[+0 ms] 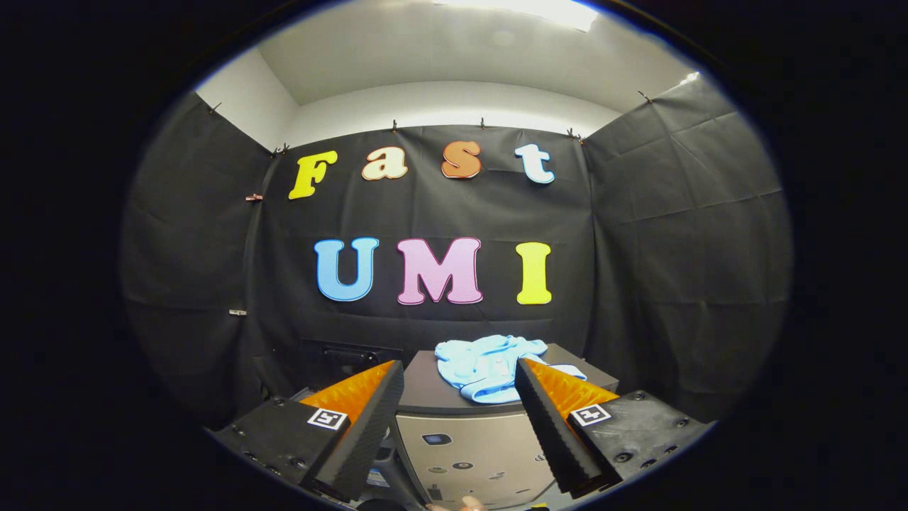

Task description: Put the clothes into the washing machine and then close the washing machine lid.

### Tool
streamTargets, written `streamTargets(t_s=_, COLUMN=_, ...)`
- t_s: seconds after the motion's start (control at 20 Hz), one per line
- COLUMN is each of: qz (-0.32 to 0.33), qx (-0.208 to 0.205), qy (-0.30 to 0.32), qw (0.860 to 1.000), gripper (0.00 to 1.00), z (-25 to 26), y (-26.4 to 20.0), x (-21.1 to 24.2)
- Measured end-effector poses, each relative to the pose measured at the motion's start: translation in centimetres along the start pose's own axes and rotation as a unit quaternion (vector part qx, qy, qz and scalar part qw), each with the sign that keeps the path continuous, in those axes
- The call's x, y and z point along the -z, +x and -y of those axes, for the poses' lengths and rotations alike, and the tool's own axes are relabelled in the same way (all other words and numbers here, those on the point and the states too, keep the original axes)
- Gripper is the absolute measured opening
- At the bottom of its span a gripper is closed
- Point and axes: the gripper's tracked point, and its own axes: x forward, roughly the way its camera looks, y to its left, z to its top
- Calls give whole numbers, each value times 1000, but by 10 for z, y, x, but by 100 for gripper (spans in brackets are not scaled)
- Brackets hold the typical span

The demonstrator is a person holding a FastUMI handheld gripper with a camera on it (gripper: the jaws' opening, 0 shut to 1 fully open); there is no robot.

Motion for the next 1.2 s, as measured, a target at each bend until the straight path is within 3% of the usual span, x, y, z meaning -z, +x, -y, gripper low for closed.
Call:
streamTargets(t_s=0.25, qz=1, qx=4, qy=-5, qw=1000, gripper=98, z=18, y=40, x=-2)
streamTargets(t_s=0.65, qz=-53, qx=16, qy=-10, qw=998, gripper=98, z=51, y=159, x=10)
streamTargets(t_s=0.95, qz=-119, qx=10, qy=-8, qw=993, gripper=99, z=55, y=256, x=35)
streamTargets(t_s=1.2, qz=-215, qx=28, qy=6, qw=976, gripper=99, z=72, y=317, x=89)
